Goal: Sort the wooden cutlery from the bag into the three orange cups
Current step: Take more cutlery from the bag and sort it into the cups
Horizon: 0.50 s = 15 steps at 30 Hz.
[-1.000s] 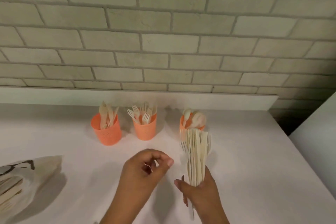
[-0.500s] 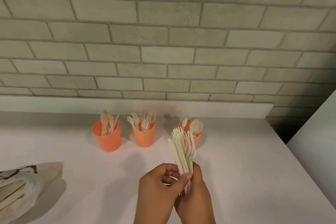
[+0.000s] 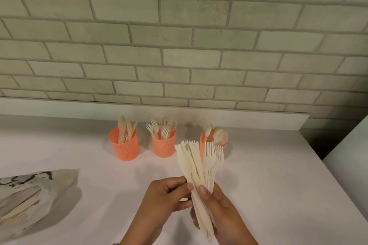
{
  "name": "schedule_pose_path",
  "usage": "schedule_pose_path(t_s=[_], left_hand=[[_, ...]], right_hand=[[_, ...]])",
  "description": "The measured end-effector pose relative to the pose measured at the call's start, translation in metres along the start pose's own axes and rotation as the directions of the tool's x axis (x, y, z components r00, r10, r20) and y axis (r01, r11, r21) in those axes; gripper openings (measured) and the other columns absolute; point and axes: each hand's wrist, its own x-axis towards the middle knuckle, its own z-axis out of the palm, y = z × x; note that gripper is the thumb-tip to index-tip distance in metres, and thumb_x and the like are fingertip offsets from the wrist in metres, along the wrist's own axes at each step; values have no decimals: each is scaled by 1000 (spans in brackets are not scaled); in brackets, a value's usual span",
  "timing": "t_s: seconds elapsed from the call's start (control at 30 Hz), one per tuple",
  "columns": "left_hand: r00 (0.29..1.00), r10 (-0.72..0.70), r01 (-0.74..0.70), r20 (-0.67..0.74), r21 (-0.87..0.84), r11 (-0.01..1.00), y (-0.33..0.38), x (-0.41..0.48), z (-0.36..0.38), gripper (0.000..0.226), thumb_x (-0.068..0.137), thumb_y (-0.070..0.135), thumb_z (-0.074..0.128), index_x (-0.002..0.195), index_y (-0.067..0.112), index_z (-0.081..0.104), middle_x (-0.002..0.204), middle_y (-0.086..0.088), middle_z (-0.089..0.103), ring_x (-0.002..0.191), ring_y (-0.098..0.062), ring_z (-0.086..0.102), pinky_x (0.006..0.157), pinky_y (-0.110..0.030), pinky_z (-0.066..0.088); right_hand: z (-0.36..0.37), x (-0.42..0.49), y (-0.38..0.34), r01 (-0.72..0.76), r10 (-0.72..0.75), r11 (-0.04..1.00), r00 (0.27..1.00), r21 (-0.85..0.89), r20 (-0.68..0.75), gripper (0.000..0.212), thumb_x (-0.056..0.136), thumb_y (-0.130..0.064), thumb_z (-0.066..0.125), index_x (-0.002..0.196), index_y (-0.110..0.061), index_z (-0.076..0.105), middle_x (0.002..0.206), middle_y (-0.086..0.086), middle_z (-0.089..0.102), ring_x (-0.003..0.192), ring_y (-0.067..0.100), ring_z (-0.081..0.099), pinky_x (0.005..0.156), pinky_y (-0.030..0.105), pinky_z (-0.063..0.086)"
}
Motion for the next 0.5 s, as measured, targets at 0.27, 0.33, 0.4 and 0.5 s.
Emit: schedule_pose_path(t_s=[0.27,0.33,0.4,0.5], left_hand=[[1000,20,-19,19,-45,999,-2,2,-3,24,88,2,57,89,14,78,93,-6,76,87,-18,72,69,-20,56],[1000,31,-31,3,-37,999,-2,2,-3,24,88,2,57,91,14,77,93,-5,76,87,-18,72,69,-20,56],[999,38,-38,-2,-41,998,-2,3,-3,23,88,2,56,92,12,76,94,-5,76,88,-19,72,70,-21,56],[999,37,-37,-12,-47,998,-1,4,-6,24,89,1,55,91,13,76,92,-6,76,86,-20,72,69,-21,56]], right_hand=[[3,3,5,56,-51,997,995,51,-91,44,80,-40,66,120,-25,55,67,4,63,53,18,55,52,29,47],[4,6,6,80,-73,995,990,55,-117,48,73,-35,63,119,-25,55,70,3,65,53,17,56,51,26,47],[3,8,6,90,-82,994,988,62,-128,48,71,-33,64,118,-25,55,74,4,66,54,16,56,52,25,47],[3,10,7,105,-99,994,985,40,-138,51,67,-38,70,114,-23,57,81,4,68,60,15,60,56,25,49]])
